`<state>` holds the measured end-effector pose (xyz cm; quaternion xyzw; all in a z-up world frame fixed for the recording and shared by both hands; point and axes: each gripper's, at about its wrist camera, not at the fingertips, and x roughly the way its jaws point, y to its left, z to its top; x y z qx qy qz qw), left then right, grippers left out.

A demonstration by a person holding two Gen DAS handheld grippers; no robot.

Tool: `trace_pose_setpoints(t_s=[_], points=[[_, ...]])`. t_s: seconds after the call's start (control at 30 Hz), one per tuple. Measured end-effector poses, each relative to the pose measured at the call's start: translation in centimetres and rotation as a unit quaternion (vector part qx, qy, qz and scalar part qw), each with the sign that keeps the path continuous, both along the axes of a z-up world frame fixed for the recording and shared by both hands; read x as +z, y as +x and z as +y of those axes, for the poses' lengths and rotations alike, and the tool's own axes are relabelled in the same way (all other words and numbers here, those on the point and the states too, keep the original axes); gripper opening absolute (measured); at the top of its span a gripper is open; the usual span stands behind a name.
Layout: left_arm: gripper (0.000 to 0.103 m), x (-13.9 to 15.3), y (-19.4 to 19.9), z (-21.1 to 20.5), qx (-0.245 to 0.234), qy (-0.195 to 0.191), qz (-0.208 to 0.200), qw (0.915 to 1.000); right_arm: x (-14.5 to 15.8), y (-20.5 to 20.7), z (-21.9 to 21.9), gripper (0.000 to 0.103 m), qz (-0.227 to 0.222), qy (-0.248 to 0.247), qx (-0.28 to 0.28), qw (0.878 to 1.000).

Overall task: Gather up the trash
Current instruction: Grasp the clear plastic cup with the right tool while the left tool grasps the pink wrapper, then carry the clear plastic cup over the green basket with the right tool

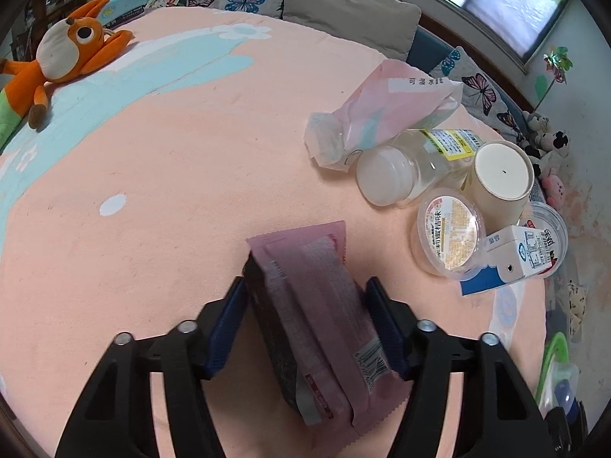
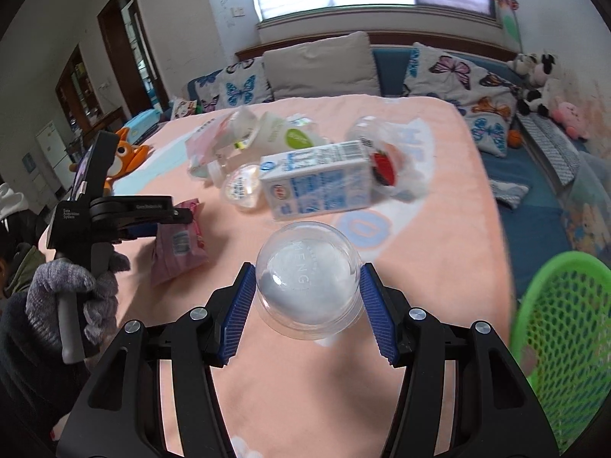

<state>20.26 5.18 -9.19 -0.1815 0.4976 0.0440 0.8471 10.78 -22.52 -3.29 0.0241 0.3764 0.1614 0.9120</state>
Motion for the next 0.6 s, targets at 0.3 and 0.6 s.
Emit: trace_pose_setpoints(t_s=[0.3,0.6], points=[[0.037,0.7,-0.3,-0.4,0.001,0.007,-0.011,0.9999,0.3,-1.9,-4.4,0.057,-0.007,-0.003,-0.044,0.999],[0.027,1.2,-1.9,-0.4,-0.002,-0.004,-0.022,0.9997,-0.3,-3.6,-9.0,0.057,-0.002,-0.004,-0.109,0.994]])
